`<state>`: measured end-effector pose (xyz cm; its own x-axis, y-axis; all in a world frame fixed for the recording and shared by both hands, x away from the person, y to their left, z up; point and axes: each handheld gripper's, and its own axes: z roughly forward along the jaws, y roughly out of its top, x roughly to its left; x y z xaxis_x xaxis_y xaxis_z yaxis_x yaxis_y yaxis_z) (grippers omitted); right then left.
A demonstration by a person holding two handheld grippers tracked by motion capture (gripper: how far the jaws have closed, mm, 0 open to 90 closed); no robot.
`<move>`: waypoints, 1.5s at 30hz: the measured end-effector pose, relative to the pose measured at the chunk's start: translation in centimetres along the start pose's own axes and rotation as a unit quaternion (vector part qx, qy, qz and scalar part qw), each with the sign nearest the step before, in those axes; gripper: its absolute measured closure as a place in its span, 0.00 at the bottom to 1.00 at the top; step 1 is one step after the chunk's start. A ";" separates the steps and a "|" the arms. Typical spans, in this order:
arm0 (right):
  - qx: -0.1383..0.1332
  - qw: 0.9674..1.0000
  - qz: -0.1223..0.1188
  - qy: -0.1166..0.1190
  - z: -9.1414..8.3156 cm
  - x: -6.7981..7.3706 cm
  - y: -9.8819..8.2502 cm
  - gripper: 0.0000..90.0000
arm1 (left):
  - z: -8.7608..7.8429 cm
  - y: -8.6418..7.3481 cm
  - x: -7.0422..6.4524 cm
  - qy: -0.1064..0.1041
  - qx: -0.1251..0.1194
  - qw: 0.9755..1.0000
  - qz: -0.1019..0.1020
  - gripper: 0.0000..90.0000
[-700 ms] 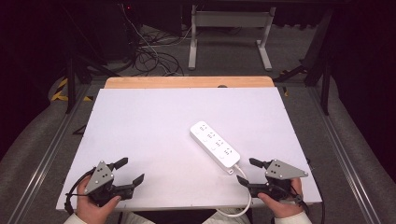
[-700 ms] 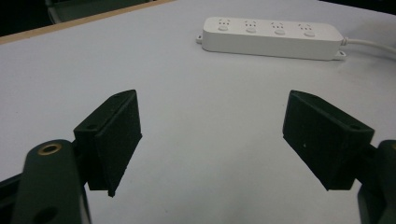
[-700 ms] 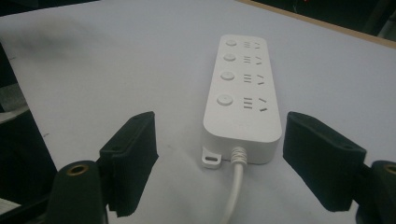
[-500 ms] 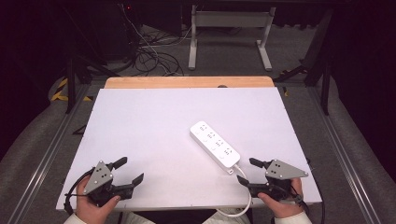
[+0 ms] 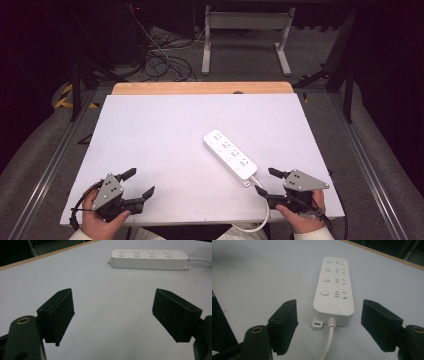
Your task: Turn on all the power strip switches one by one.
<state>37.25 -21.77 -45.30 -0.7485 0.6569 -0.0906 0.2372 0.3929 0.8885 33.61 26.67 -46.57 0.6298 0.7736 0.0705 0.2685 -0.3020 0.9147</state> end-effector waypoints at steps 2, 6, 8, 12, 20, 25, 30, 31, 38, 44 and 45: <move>0.004 1.000 -0.001 0.000 0.0 0.0 0.2 0.36 | 0.0 0.0 0.0 0.001 0.001 1.000 -0.001 0.21; 0.027 0.999 -0.001 -0.023 -0.3 -0.4 1.0 0.43 | 0.0 -0.1 0.1 0.007 0.005 1.000 -0.003 0.22; 0.025 0.999 0.000 -0.020 -0.4 -0.4 1.2 0.45 | 0.0 -0.1 0.1 0.008 0.005 1.000 -0.006 0.22; 0.025 1.000 0.006 -0.002 -0.3 -0.5 2.1 0.53 | 0.0 -0.1 0.1 0.010 0.005 1.000 -0.005 0.22; 0.031 0.999 0.019 0.023 0.4 -0.9 3.2 0.59 | 0.0 -0.2 0.1 0.016 0.006 1.000 -0.004 0.22; 0.044 0.998 0.018 0.039 1.2 -0.9 4.0 0.55 | 0.0 -0.2 0.1 0.017 0.006 1.000 -0.003 0.22; 0.041 0.998 0.012 0.042 1.6 -0.7 5.1 0.52 | 0.0 -0.2 0.1 0.017 0.005 1.000 -0.002 0.22; 0.041 0.998 0.011 0.042 1.7 -0.7 5.2 0.52 | 0.0 -0.2 0.1 0.017 0.005 1.000 -0.002 0.22; 0.052 0.997 0.009 0.051 2.6 -0.7 6.5 0.56 | 0.0 -0.2 0.1 0.017 0.005 1.000 -0.003 0.22; 0.058 0.997 0.001 0.059 3.4 -0.6 7.1 0.59 | 0.0 -0.2 0.1 0.018 0.003 1.000 -0.009 0.22; 0.063 0.996 -0.004 0.061 3.6 -0.5 7.3 0.64 | 0.0 -0.2 0.1 0.018 0.003 1.000 -0.009 0.22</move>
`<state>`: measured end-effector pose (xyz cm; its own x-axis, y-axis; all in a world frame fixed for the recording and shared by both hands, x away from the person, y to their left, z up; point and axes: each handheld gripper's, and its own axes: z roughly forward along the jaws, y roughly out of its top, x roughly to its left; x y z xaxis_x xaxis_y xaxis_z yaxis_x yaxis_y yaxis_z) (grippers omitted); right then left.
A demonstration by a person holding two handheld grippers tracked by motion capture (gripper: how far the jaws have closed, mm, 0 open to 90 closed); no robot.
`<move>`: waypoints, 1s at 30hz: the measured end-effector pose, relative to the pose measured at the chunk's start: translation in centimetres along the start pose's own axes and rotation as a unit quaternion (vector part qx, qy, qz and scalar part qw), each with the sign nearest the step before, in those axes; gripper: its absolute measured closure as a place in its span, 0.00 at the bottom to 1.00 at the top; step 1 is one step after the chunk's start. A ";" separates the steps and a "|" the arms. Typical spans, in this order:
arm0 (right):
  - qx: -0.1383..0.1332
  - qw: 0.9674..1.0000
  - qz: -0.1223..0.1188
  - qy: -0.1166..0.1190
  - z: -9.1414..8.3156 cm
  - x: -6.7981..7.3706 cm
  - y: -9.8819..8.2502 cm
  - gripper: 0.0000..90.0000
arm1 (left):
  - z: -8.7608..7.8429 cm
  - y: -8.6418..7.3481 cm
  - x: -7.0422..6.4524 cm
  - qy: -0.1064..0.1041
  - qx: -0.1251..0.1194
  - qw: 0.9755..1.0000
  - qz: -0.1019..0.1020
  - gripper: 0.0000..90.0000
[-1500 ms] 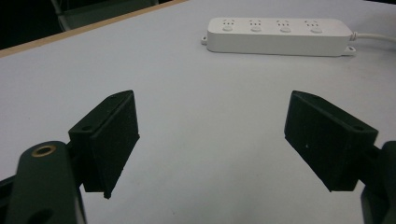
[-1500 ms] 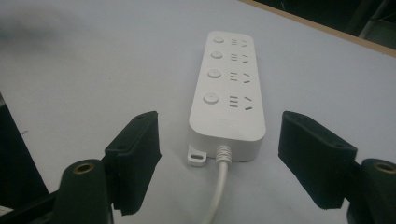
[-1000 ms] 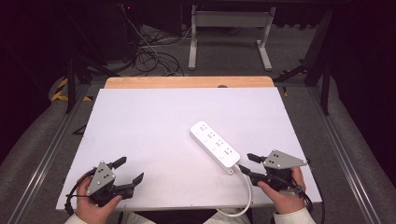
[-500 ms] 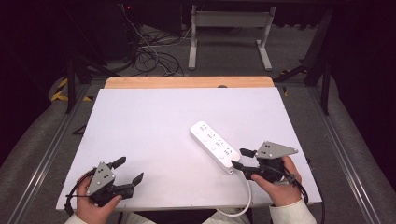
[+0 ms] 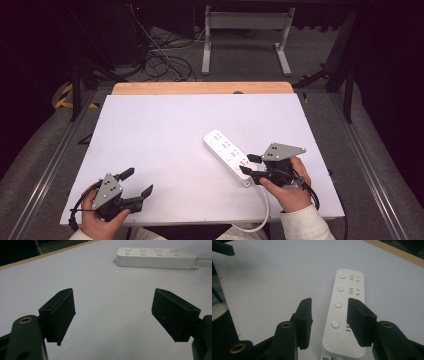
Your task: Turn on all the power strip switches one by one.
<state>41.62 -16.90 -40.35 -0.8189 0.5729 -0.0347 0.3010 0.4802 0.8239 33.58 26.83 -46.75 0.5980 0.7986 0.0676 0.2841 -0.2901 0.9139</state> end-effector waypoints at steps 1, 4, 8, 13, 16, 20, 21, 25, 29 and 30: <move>0.000 1.000 0.000 0.000 0.0 0.0 0.0 0.64 | 0.0 0.0 0.1 0.000 0.001 1.000 0.003 0.22; 0.014 1.000 -0.005 0.002 0.3 -0.1 0.4 0.75 | 0.0 0.0 0.1 0.001 0.002 1.000 0.004 0.22; 0.025 1.000 -0.013 0.009 0.7 -0.2 0.7 0.89 | 0.0 0.0 0.1 0.001 0.000 1.000 0.000 0.22; 0.047 0.999 -0.012 0.011 1.9 -0.6 0.9 1.00 | 0.0 0.0 0.1 0.000 0.001 1.000 -0.002 0.22; 0.069 0.998 -0.012 0.008 2.9 -0.9 0.9 1.00 | 0.0 -0.1 0.1 0.001 0.000 1.000 -0.004 0.22; 0.084 0.996 -0.009 0.008 3.6 -0.9 0.9 1.00 | 0.0 -0.1 0.2 0.001 -0.001 1.000 -0.005 0.22; 0.091 0.996 -0.008 0.005 3.8 -1.0 0.9 1.00 | -0.1 -0.1 0.2 0.001 -0.001 1.000 -0.006 0.22; 0.110 0.994 -0.003 0.003 4.5 -1.1 0.9 1.00 | -0.1 -0.1 0.3 0.001 0.001 1.000 -0.003 0.22; 0.125 0.992 0.000 -0.003 5.2 -1.3 0.8 1.00 | -0.1 -0.1 0.3 0.002 0.001 1.000 -0.002 0.22; 0.130 0.992 -0.001 -0.001 5.4 -1.4 0.7 1.00 | -0.1 -0.1 0.3 0.003 0.001 1.000 -0.004 0.22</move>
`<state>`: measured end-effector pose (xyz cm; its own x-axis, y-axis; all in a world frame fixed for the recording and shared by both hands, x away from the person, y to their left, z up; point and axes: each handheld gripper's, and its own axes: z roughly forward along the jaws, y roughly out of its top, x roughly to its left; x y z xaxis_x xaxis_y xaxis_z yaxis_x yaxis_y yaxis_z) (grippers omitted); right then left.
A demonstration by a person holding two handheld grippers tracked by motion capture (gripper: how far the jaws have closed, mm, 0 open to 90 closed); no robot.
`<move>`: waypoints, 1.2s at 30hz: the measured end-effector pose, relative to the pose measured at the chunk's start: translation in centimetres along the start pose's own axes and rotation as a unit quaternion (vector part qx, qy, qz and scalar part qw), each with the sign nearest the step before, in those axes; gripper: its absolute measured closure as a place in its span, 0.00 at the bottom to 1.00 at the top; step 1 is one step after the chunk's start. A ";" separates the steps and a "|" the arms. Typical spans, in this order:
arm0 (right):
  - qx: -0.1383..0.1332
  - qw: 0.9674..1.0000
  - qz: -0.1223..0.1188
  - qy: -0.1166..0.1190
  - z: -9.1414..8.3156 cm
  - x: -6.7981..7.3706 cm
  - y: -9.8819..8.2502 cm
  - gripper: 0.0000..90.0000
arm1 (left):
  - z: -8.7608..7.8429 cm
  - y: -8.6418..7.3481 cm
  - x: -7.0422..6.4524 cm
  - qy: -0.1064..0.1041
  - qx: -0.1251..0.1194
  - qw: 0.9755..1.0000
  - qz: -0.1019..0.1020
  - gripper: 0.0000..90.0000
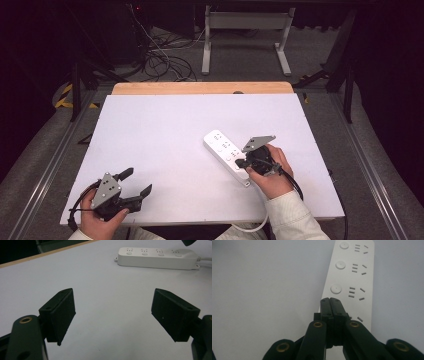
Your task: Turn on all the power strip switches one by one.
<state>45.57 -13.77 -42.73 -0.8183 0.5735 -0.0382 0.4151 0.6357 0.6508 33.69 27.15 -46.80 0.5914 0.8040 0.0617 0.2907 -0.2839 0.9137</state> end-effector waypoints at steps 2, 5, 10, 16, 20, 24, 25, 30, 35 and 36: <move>0.008 1.000 0.001 -0.001 0.4 0.0 0.0 1.00 | 0.0 0.0 0.0 -0.001 0.000 1.000 -0.005 0.22; 0.016 1.000 0.000 0.000 0.8 -0.1 0.0 1.00 | 0.0 0.0 0.0 -0.001 0.001 1.000 -0.002 0.22; 0.026 1.000 -0.003 -0.004 1.2 -0.1 0.1 1.00 | 0.0 0.0 0.0 0.000 0.002 1.000 -0.001 0.22; 0.035 0.999 -0.002 -0.009 1.6 0.0 0.1 1.00 | 0.0 -0.1 0.0 -0.002 0.002 1.000 -0.004 0.22; 0.038 0.999 0.001 -0.009 1.7 0.0 0.1 1.00 | 0.0 -0.1 0.0 -0.002 0.001 1.000 -0.006 0.22; 0.040 0.999 -0.001 -0.011 1.9 0.0 0.1 1.00 | 0.0 -0.1 0.0 -0.001 0.000 1.000 -0.005 0.22; 0.039 0.999 0.000 -0.012 1.9 0.0 0.1 1.00 | 0.0 -0.1 0.0 -0.001 0.000 1.000 -0.006 0.22; 0.039 0.999 -0.005 -0.024 2.0 0.2 0.1 1.00 | 0.0 -0.1 0.1 0.000 0.001 1.000 -0.003 0.22; 0.040 0.999 -0.005 -0.025 2.0 0.2 0.1 1.00 | 0.0 -0.1 0.1 0.000 0.002 1.000 -0.004 0.22; 0.040 0.999 -0.005 -0.025 2.0 0.2 0.1 1.00 | 0.0 -0.1 0.1 0.000 0.002 1.000 -0.004 0.22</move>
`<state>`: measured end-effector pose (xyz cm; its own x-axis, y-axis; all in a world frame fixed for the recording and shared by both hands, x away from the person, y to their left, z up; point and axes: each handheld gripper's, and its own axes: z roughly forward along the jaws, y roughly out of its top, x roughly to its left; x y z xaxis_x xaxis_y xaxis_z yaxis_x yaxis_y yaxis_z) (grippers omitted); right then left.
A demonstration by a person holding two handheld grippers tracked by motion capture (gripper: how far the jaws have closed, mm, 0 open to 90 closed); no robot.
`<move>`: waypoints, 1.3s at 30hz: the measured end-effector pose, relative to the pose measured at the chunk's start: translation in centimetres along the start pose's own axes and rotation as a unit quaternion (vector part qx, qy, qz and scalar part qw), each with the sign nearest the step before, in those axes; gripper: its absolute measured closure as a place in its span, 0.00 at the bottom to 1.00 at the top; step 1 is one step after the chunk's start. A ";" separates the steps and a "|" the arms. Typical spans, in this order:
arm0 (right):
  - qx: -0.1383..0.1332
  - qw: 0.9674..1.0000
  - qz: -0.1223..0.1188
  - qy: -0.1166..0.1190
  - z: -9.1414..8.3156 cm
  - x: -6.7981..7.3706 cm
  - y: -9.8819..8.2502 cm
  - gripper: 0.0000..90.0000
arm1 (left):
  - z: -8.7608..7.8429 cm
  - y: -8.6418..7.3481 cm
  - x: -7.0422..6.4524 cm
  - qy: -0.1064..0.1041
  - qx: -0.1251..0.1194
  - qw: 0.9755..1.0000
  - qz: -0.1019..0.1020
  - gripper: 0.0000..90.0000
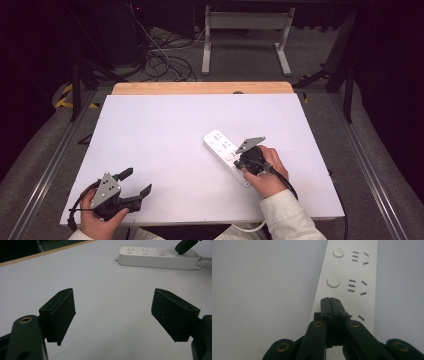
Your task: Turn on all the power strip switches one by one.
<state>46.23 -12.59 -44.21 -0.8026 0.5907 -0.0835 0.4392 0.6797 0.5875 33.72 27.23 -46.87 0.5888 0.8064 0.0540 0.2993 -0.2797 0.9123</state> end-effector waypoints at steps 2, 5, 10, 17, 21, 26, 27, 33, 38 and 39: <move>0.001 1.000 0.001 0.001 0.0 0.0 0.0 1.00 | 0.0 0.0 0.0 0.000 0.000 1.000 -0.001 0.22; 0.001 1.000 0.000 0.004 0.0 0.1 0.0 1.00 | 0.0 0.0 0.0 -0.001 0.001 1.000 -0.002 0.22; 0.002 1.000 0.004 0.006 0.0 0.0 0.0 1.00 | 0.0 0.0 0.0 0.000 0.002 1.000 0.000 0.22; 0.004 1.000 0.008 0.004 0.0 0.1 0.0 1.00 | 0.0 0.0 0.0 0.000 0.002 1.000 0.000 0.22; 0.005 1.000 0.011 0.002 0.1 0.2 0.0 1.00 | 0.0 0.0 0.0 0.000 0.002 1.000 -0.001 0.22; 0.006 1.000 0.011 0.003 0.1 0.2 0.0 1.00 | 0.0 0.0 0.0 0.000 0.002 1.000 -0.001 0.22; 0.006 1.000 0.012 0.002 0.1 0.2 0.0 1.00 | 0.0 0.0 0.0 0.000 0.002 1.000 -0.001 0.22; 0.008 1.000 0.015 -0.001 0.1 0.3 0.0 1.00 | 0.0 0.0 0.0 0.001 0.001 1.000 -0.002 0.22; 0.013 1.000 0.017 -0.006 0.2 0.4 0.1 1.00 | 0.0 0.0 0.0 0.001 0.001 1.000 0.000 0.22; 0.014 1.000 0.018 -0.007 0.2 0.4 0.1 1.00 | 0.0 0.0 0.0 0.000 0.001 1.000 -0.002 0.22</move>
<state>46.02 -12.17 -44.29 -0.7806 0.6207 -0.0737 0.4789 0.6696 0.5678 33.68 27.23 -46.89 0.5875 0.8076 0.0513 0.3031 -0.2784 0.9114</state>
